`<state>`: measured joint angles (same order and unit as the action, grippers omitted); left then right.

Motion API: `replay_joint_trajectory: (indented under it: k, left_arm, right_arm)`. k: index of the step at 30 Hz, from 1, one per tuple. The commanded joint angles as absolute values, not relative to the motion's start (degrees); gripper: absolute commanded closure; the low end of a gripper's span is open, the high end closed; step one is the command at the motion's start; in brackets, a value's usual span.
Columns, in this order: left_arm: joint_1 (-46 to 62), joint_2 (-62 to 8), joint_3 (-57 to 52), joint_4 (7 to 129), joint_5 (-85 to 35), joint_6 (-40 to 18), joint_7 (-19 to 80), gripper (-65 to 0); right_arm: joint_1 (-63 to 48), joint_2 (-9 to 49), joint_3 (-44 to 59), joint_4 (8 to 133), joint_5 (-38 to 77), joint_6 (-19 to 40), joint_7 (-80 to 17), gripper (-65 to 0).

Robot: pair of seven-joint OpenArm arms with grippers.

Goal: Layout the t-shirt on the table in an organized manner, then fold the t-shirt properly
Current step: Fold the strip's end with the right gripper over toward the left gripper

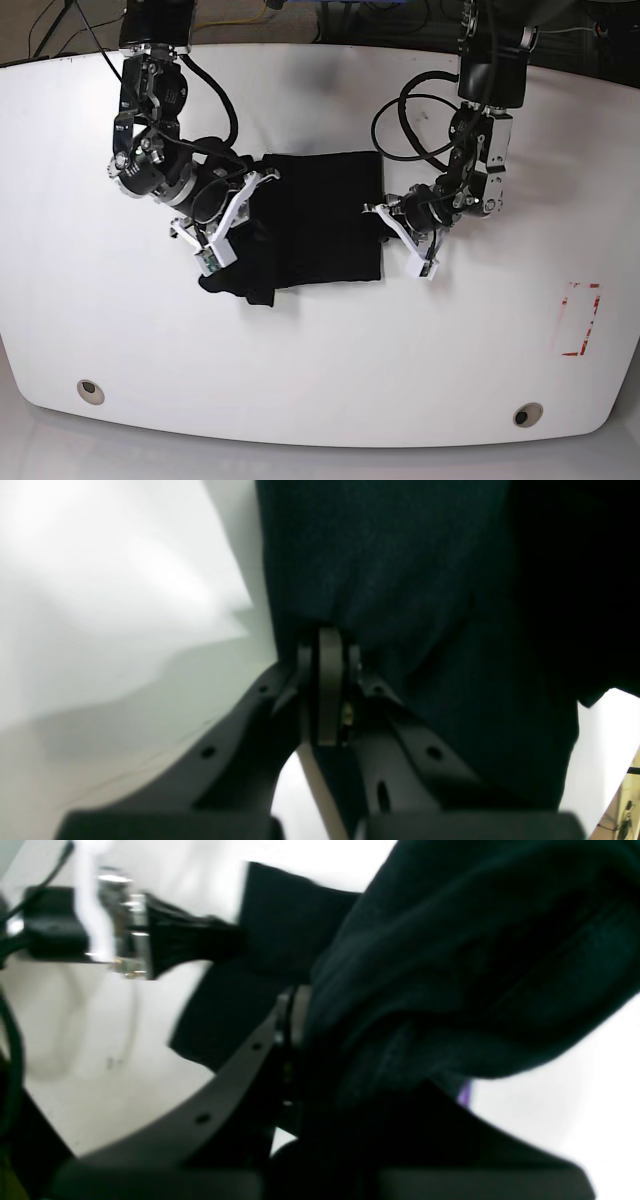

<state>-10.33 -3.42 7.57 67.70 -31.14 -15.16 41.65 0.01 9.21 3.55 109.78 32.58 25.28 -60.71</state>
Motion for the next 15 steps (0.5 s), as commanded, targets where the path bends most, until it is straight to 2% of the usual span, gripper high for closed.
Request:
replay_joint_trajectory:
  k: [1, 15]
  left_arm:
    - [-10.2, -3.4, 8.0, 67.4, -29.0, -14.3, 45.3, 0.0]
    - [-10.2, -3.4, 8.0, 67.4, -29.0, -14.3, 45.3, 0.0]
  right_arm:
    - [1.8, 9.5, 2.2, 110.7, 32.0, 25.3, -59.6, 0.0]
    - [3.8, 7.5, -3.2, 109.4, 25.6, 25.6, -59.3, -0.6]
